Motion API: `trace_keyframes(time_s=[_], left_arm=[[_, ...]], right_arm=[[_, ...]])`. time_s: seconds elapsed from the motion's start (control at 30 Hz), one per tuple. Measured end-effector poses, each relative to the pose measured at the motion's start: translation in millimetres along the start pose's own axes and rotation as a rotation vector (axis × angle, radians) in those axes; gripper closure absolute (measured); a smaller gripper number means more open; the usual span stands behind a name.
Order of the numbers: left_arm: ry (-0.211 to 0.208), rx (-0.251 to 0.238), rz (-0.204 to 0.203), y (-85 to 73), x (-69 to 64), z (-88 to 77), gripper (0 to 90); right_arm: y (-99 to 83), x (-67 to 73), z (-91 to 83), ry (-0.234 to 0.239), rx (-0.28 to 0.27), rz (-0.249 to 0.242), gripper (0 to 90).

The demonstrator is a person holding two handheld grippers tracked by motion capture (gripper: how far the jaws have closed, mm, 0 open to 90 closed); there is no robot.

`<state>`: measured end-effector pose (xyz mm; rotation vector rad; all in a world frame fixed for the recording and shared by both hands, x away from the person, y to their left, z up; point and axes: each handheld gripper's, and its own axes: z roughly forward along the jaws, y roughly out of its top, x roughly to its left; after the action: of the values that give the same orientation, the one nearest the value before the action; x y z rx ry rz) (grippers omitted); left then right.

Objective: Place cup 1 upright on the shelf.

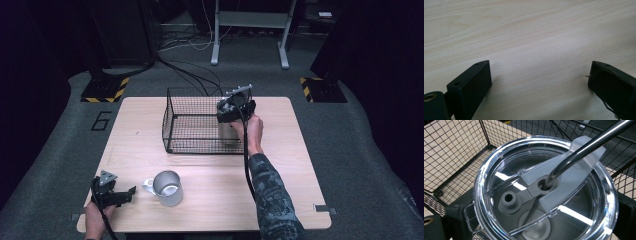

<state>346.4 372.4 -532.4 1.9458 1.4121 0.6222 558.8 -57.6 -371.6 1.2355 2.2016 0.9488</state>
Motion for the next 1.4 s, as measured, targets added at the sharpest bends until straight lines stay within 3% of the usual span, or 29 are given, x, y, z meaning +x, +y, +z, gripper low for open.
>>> trace_keyframes(time_s=[0.7,1.1,1.4], left_arm=[[0.0,-0.001,0.0,0.0,-0.1,0.0,4.9],[0.0,-0.001,0.0,-0.1,-0.2,0.0,4.9],[0.001,-0.001,-0.001,-0.1,-0.3,0.0,4.9]], right_arm=[[-6.8,5.0,16.2,0.006,0.028,0.024,3.2],[-14.1,-2.5,13.7,0.022,0.026,0.081,2.8],[-12.8,0.0,9.7,0.026,0.036,0.072,1.6]])
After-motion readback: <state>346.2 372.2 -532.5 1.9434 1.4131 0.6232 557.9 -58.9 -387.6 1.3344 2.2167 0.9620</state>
